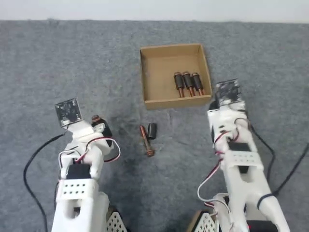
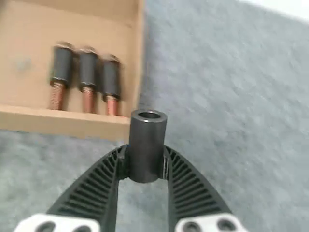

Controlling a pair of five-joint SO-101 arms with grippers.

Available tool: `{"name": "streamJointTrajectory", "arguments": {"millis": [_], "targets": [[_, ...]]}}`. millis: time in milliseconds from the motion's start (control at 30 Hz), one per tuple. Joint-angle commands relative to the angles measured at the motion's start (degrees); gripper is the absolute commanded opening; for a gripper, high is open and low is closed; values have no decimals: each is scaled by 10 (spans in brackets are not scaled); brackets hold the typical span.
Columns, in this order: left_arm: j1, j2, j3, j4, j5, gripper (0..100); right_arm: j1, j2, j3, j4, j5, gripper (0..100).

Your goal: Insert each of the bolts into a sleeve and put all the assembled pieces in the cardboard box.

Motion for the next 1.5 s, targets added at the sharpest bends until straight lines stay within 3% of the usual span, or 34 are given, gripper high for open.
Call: {"name": "streamJointTrajectory", "arguments": {"millis": [0, 133, 300, 367, 500, 567, 833, 1000, 1267, 1467], "targets": [[2, -50, 14, -18, -9, 13, -58, -13, 48, -138, 6, 6], [4, -83, 51, -64, -9, 13, -106, -14, 84, -242, 6, 6], [4, -123, 81, -91, -8, 13, -132, -13, 72, -262, 3, 6], [4, -135, 81, -77, -8, 13, -139, -13, 62, -262, -42, 6], [4, -144, 81, -62, -8, 13, -149, -13, 33, -261, -215, 6], [4, -143, 81, -62, -8, 13, -165, -13, 26, -262, -258, 6], [4, -142, 81, -62, -8, 13, -203, -4, -4, -262, -258, 6], [4, -142, 81, -62, -8, 13, -191, 95, -70, -283, -258, 6], [4, -142, 81, -62, -8, 13, -196, 294, -85, -583, -194, 6], [4, -142, 81, -62, -9, 13, -192, 420, -76, -723, -189, 6]]}}
